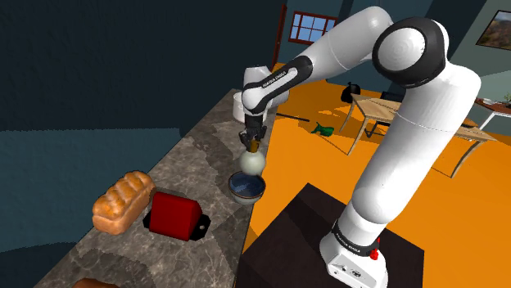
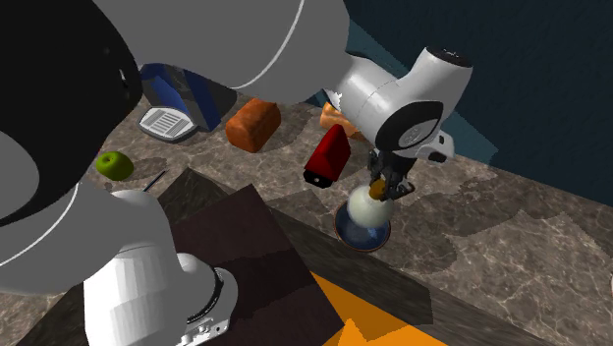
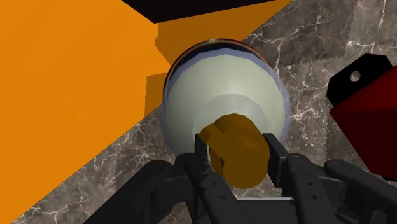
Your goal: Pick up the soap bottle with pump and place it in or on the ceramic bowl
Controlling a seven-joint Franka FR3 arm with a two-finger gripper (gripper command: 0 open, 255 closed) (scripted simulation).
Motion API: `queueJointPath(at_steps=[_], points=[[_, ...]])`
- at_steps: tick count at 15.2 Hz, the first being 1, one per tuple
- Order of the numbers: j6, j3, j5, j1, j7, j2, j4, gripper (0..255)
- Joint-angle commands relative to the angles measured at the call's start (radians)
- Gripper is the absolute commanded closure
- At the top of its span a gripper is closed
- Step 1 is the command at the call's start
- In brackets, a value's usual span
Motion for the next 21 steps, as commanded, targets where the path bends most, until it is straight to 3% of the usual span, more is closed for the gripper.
queueJointPath(at_steps=[1, 14, 21], points=[[0.028, 0.000, -0.001, 0.000, 0.002, 0.015, -0.012, 255], [0.203, -0.002, -0.008, -0.001, 0.012, 0.154, -0.049, 255], [0.203, -0.002, -0.008, -0.001, 0.012, 0.154, -0.049, 255]])
